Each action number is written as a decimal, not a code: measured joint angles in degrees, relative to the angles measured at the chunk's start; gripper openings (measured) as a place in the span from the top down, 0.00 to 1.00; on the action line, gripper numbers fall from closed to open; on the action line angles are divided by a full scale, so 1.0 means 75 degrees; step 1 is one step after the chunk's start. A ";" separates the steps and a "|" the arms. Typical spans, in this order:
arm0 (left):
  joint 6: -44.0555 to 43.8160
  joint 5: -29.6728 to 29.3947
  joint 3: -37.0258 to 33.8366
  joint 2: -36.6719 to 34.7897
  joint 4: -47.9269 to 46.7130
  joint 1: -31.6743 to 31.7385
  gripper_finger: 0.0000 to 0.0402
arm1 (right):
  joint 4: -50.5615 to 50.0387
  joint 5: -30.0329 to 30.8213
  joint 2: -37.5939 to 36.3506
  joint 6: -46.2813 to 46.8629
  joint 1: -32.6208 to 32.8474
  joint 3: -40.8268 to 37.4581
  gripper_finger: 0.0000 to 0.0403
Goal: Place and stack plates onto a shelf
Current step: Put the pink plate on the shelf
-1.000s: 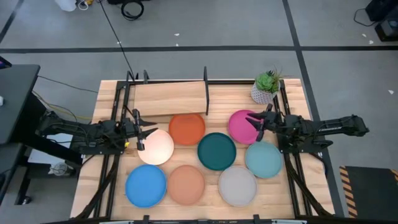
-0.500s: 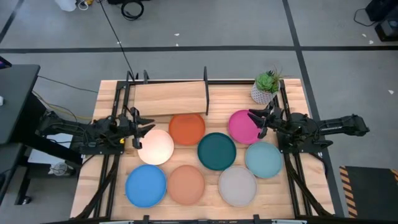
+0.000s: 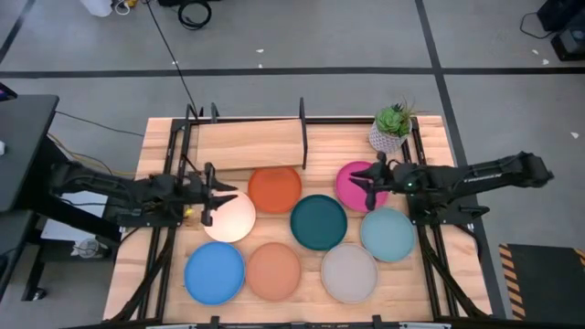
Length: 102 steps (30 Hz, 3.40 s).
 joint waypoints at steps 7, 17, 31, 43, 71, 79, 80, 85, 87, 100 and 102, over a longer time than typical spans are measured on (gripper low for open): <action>-0.0211 -0.0002 0.0853 0.1443 -0.1161 -0.0045 0.74 | 0.1398 0.0078 0.1042 -0.0680 -0.0046 0.0285 0.80; -0.0780 -0.0006 0.2337 0.2922 -0.2737 -0.0096 0.74 | 0.3128 0.0095 0.1463 -0.1692 -0.0058 0.0291 0.80; -0.0433 -0.0400 0.3251 0.3589 -0.3664 -0.0291 0.74 | 0.1740 -0.0164 0.2206 -0.1071 -0.0273 0.0589 0.80; 0.0649 -0.0475 0.3251 0.3591 -0.3689 0.0278 0.74 | -0.1049 -0.0248 0.3093 0.0155 -0.0303 0.1274 0.79; 0.0919 -0.0469 0.3251 0.3591 -0.3587 0.0472 0.74 | -0.4729 -0.1406 0.5124 0.1957 0.0424 0.2838 0.60; 0.0913 -0.0466 0.3251 0.3591 -0.3588 0.0472 0.74 | -0.4652 -0.1761 0.4930 0.2080 0.0835 0.2799 0.60; 0.0913 -0.0467 0.3251 0.3591 -0.3587 0.0472 0.74 | -0.4635 -0.1767 0.5028 0.2083 0.0883 0.2772 0.60; 0.0857 -0.0466 0.3251 0.3591 -0.3584 0.0472 0.74 | -0.4609 -0.1771 0.5701 0.2088 0.1020 0.2748 0.60; 0.0858 -0.0466 0.3251 0.3591 -0.3584 0.0472 0.74 | -0.4631 -0.1754 0.5947 0.2086 0.1020 0.2748 0.62; 0.0861 -0.0466 0.3251 0.3591 -0.3511 0.0472 0.74 | -0.5663 -0.1428 0.5592 0.1849 0.0936 0.3438 0.96; 0.0861 -0.0466 0.3251 0.3591 -0.3503 0.0472 0.74 | -0.6181 -0.1349 0.5501 0.1836 0.0933 0.3796 0.96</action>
